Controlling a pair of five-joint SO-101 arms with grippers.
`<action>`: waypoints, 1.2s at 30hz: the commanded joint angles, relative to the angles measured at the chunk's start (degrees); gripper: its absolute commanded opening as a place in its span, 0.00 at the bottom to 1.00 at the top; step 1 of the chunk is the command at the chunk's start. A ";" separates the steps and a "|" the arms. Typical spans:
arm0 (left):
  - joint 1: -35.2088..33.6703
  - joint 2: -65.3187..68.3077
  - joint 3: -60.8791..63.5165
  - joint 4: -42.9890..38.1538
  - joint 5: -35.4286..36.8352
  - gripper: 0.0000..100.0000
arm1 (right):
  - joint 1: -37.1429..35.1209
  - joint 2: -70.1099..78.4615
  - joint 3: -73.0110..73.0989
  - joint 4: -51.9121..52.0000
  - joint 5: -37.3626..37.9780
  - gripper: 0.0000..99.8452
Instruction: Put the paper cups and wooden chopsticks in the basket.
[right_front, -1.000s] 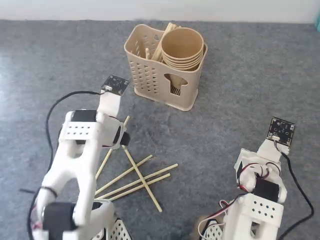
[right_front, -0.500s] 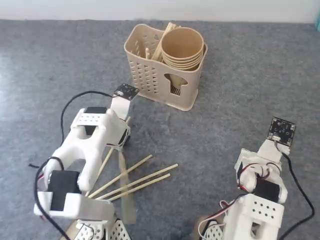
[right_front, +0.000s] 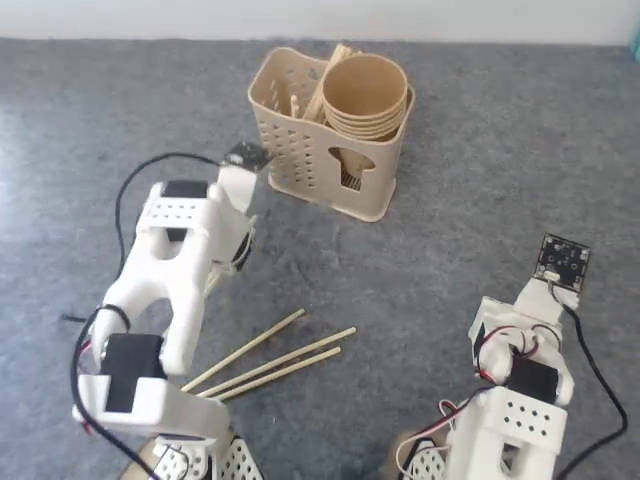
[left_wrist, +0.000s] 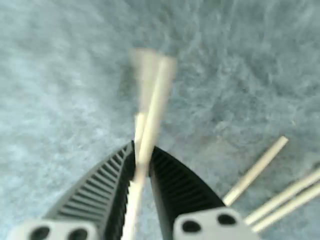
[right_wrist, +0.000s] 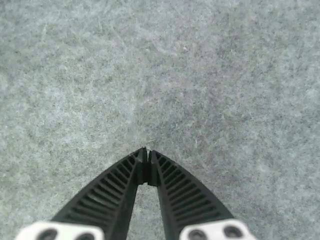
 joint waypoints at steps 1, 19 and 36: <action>-0.44 -0.62 -10.51 4.84 3.96 0.01 | 0.40 -1.10 -0.62 -0.75 1.41 0.01; 0.18 -0.62 -51.21 17.49 12.75 0.01 | 0.40 -1.10 -0.62 -0.75 1.41 0.01; 4.92 3.16 -56.31 26.90 9.76 0.02 | 0.48 -1.10 -0.62 -0.75 1.41 0.01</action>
